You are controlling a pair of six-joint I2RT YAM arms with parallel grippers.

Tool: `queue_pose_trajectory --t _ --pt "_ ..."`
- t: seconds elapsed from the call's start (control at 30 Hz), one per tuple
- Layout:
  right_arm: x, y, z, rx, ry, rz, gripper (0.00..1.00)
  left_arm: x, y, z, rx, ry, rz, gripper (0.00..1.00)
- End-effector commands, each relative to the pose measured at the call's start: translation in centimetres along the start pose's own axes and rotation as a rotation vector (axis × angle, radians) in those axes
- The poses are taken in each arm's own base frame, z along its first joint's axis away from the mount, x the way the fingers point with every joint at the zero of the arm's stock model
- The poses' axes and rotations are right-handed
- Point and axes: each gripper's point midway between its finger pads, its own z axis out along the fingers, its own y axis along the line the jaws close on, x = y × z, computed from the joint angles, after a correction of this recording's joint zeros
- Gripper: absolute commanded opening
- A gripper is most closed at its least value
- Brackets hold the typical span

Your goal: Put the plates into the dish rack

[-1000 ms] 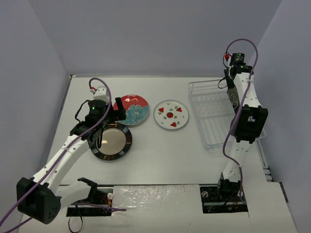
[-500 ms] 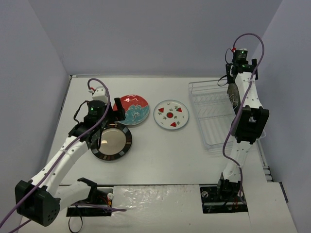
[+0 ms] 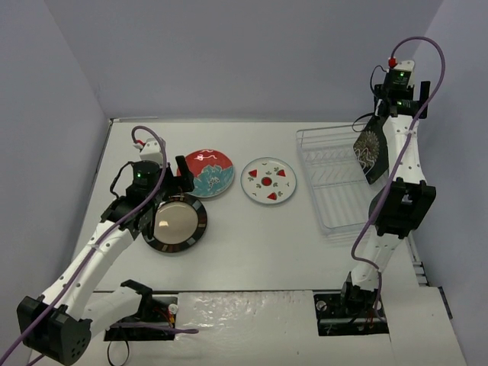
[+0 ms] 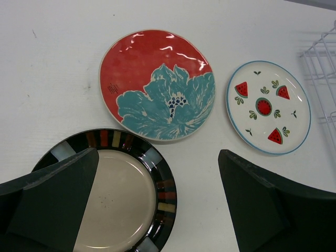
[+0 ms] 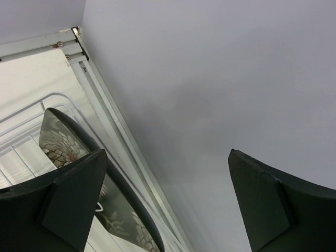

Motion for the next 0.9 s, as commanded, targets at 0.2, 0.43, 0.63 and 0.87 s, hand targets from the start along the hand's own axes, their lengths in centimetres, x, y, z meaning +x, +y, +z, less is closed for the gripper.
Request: queue_pose_trajectory --t 0.2,0.43,0.63,0.87 --pt "-6.8 -1.1 -8.2 -0.114 -0.225 0.122 1.00 -2.1 -0.3 -0.6 -0.013 -0.023 -0.055 0.97" --pt "-8.0 4.1 -15.2 -0.269 -0.321 0.104 1.00 -0.4 0.0 -0.6 -0.048 0.082 -0.071 0.97" --pt "-6.8 10.0 -19.5 -0.564 -0.321 0.229 1.00 1.4 0.6 -0.8 -0.086 0.143 -0.108 0.97" --pt "-0.8 23.3 -29.8 -0.973 -0.274 0.212 1.00 4.6 5.7 -3.3 -0.344 0.198 -0.209 0.97"
